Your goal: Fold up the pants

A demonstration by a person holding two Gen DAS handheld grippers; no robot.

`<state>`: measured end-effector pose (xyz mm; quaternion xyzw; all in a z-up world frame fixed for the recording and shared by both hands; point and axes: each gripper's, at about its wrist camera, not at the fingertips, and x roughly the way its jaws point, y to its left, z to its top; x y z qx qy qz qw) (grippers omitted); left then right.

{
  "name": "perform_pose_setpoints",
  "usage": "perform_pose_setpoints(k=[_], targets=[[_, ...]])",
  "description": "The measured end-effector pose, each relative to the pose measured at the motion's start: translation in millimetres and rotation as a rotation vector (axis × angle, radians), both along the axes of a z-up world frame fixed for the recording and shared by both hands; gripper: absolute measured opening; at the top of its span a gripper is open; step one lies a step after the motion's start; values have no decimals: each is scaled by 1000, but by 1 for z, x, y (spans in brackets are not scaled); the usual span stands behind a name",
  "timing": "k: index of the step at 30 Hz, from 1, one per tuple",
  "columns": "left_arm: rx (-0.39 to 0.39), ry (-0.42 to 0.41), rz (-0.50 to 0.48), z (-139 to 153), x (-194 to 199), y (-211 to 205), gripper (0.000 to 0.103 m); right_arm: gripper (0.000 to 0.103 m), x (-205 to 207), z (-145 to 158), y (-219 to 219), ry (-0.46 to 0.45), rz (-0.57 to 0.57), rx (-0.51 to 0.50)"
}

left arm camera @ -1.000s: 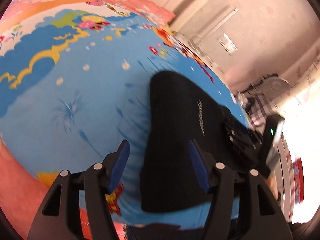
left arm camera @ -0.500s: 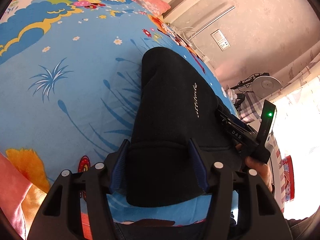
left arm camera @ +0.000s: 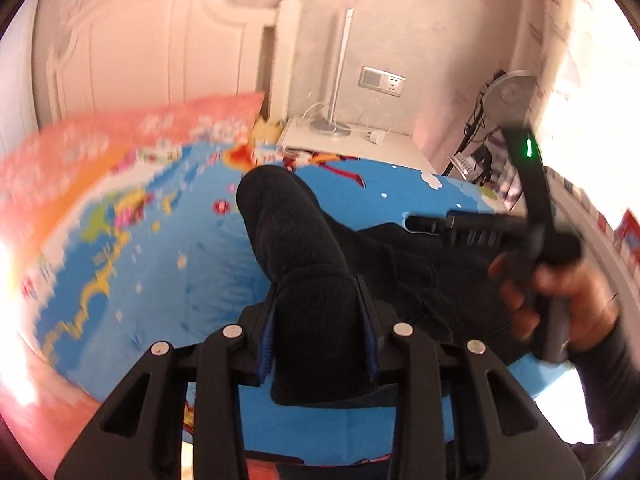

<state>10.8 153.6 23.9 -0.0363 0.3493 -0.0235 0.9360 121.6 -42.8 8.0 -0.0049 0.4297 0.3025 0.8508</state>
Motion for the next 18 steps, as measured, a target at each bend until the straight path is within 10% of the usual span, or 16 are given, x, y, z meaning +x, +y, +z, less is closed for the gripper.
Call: perform_pose_setpoints(k=[7, 14, 15, 18], targets=[[303, -100, -108, 37, 4, -97, 34, 88, 30, 77, 27, 253, 302, 120], [455, -148, -186, 45, 7, -169, 33, 94, 37, 67, 59, 333, 339, -108], [473, -158, -196, 46, 8, -179, 33, 89, 39, 64, 55, 333, 335, -119], [519, -203, -237, 48, 9, -209, 33, 31, 53, 59, 17, 407, 337, -58]])
